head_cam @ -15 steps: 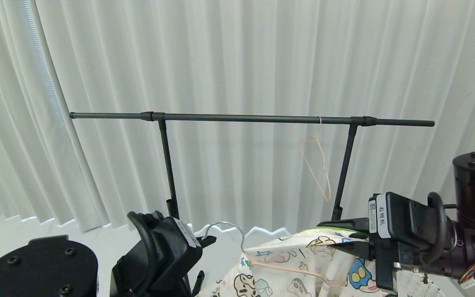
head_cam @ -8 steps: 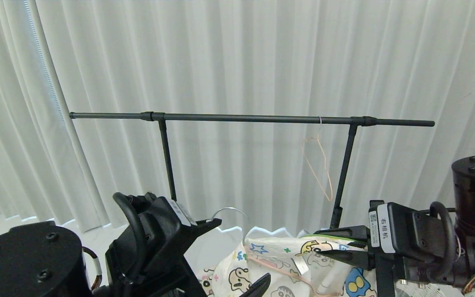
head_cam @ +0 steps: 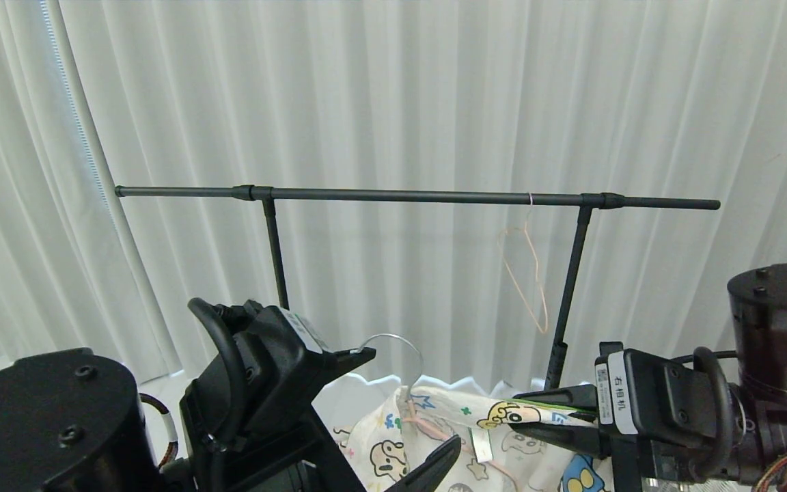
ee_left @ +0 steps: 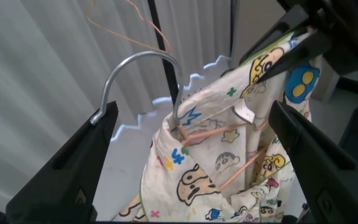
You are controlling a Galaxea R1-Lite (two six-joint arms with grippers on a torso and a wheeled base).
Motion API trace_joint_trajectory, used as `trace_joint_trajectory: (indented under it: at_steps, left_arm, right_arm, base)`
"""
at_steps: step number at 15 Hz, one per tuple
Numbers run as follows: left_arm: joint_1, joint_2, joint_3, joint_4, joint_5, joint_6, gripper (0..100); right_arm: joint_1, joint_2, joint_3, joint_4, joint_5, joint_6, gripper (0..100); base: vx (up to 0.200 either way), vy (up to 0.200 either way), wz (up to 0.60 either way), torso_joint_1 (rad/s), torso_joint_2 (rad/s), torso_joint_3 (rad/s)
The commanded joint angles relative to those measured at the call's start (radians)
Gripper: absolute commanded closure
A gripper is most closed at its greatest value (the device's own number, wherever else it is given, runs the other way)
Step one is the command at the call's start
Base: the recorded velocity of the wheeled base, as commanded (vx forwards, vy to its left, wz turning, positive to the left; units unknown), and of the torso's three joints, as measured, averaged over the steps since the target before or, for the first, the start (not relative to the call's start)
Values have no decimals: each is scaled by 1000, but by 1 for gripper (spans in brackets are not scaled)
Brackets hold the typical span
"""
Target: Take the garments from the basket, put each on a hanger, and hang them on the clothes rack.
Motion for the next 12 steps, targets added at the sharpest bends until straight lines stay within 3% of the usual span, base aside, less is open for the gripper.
trace_joint_trajectory:
  at_steps: [1, 8, 12]
  left_arm:
    - [-2, 2, -6, 0, 0, 0, 0]
    - [-2, 0, -26, 0, 0, 1, 0]
    - [-2, -1, -28, 0, 0, 3, 0]
  right_arm:
    - [16, 3, 3, 0, 0, 1, 100]
    - [81, 55, 17, -3, -1, 12, 100]
    - [81, 71, 14, -3, -3, 67, 100]
  base:
    - [0, 0, 0, 0, 0, 0]
    - [0, 0, 0, 0, 0, 0]
    - [0, 0, 0, 0, 0, 0]
